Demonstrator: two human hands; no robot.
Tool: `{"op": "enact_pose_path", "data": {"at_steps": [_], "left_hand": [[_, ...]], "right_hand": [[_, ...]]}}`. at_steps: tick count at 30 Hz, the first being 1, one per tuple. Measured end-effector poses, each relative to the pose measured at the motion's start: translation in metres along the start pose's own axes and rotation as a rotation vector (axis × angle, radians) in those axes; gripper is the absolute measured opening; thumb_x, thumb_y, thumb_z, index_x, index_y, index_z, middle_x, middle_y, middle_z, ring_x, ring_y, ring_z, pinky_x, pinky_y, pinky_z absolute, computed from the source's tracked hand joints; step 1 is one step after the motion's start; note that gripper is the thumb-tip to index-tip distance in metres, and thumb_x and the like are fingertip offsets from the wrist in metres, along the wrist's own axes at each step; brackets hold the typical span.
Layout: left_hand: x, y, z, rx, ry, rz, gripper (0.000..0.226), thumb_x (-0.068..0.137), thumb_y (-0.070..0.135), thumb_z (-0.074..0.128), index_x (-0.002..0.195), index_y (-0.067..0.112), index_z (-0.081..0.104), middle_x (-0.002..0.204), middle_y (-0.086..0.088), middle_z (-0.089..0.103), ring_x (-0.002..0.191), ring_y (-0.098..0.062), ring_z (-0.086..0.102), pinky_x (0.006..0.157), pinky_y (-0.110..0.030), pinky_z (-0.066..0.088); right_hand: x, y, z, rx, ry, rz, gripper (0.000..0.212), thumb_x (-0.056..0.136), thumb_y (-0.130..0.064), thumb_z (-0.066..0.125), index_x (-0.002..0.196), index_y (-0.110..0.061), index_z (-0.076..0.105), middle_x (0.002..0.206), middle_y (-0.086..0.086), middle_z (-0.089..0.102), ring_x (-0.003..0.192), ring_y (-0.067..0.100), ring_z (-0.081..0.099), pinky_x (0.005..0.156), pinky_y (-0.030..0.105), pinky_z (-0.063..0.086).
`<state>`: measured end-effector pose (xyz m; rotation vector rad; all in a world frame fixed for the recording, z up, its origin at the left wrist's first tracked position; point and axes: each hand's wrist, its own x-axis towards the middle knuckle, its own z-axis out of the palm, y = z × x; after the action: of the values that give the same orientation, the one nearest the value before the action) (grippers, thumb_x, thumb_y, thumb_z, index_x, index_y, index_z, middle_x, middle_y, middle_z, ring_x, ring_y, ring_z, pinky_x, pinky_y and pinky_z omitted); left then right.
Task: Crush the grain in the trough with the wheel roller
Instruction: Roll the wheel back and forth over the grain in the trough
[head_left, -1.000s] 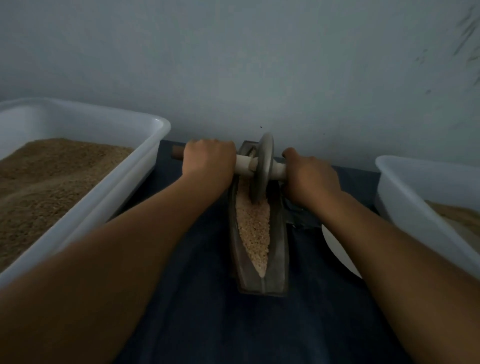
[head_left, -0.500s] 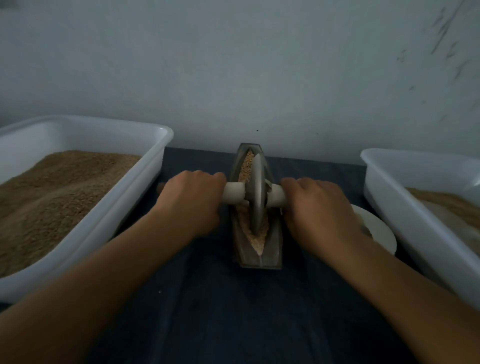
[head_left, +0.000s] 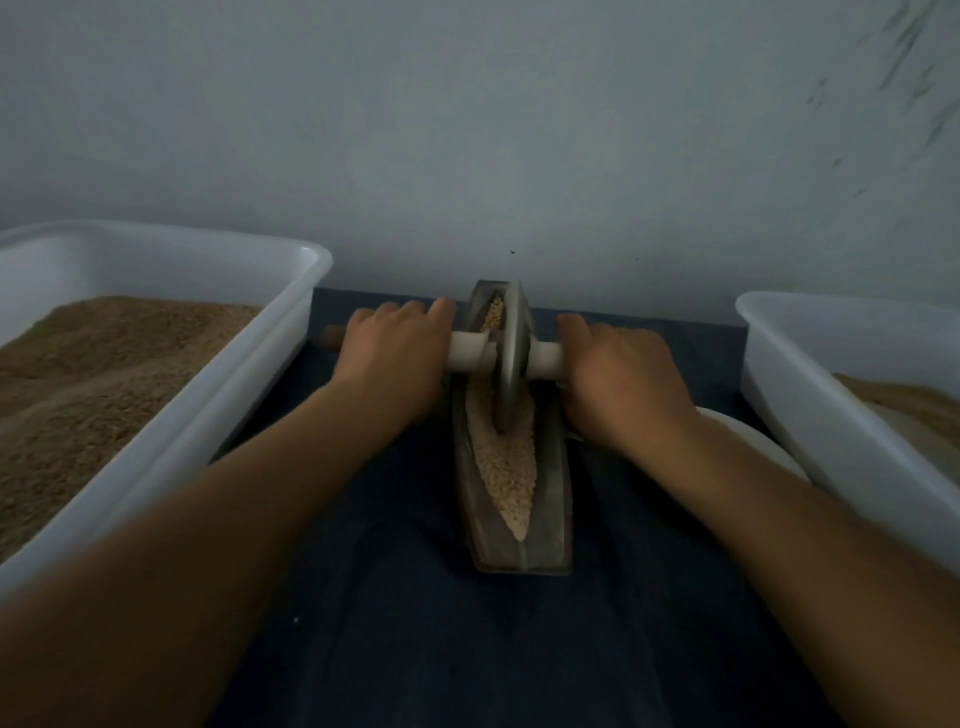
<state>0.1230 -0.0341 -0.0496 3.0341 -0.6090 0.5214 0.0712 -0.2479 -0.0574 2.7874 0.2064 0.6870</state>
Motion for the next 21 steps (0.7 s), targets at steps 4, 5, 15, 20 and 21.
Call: {"op": "enact_pose_path", "data": {"at_steps": [4,5,15,20,21], "left_hand": [[0.033,-0.006,0.006,-0.037,-0.055,-0.057,0.041,0.085,0.025,0.065,0.123,0.021,0.049,0.112,-0.008,0.063,0.102,-0.032,0.059,0.081,-0.043,0.038],[0.039,-0.007,0.007,-0.045,-0.061,-0.064,0.039,0.086,0.024,0.065,0.122,0.022,0.05,0.112,-0.008,0.062,0.102,-0.032,0.058,0.079,-0.042,0.037],[0.034,-0.007,0.009,-0.05,-0.079,-0.087,0.031,0.087,0.021,0.065,0.114,0.016,0.051,0.108,-0.01,0.063,0.098,-0.03,0.059,0.076,-0.039,0.038],[0.001,0.003,0.003,0.02,-0.027,-0.073,0.031,0.085,0.024,0.068,0.099,0.019,0.041,0.102,-0.008,0.063,0.096,-0.027,0.056,0.075,-0.037,0.034],[-0.007,0.005,0.001,0.03,0.001,-0.067,0.034,0.084,0.025,0.068,0.096,0.02,0.037,0.1,-0.007,0.063,0.094,-0.027,0.056,0.074,-0.037,0.034]], "right_hand": [[0.034,0.009,0.01,-0.011,-0.005,-0.007,0.044,0.085,-0.034,0.065,0.121,-0.014,0.05,0.096,0.01,0.066,0.081,0.033,0.064,0.057,0.032,0.03],[0.042,0.012,0.011,-0.02,-0.009,-0.011,0.045,0.085,-0.032,0.065,0.123,-0.013,0.049,0.098,0.01,0.067,0.082,0.033,0.064,0.058,0.032,0.03],[0.056,0.01,0.01,-0.064,-0.036,0.001,0.014,0.091,-0.019,0.058,0.103,-0.011,0.057,0.095,0.008,0.066,0.082,0.028,0.062,0.052,0.03,0.019],[0.022,-0.001,-0.003,-0.072,-0.032,0.026,0.01,0.09,-0.022,0.059,0.094,-0.013,0.058,0.093,0.009,0.067,0.082,0.031,0.063,0.058,0.032,0.025],[0.016,-0.002,-0.007,-0.063,-0.038,0.029,0.011,0.09,-0.023,0.059,0.093,-0.013,0.056,0.092,0.009,0.066,0.082,0.031,0.063,0.059,0.033,0.024]]}}
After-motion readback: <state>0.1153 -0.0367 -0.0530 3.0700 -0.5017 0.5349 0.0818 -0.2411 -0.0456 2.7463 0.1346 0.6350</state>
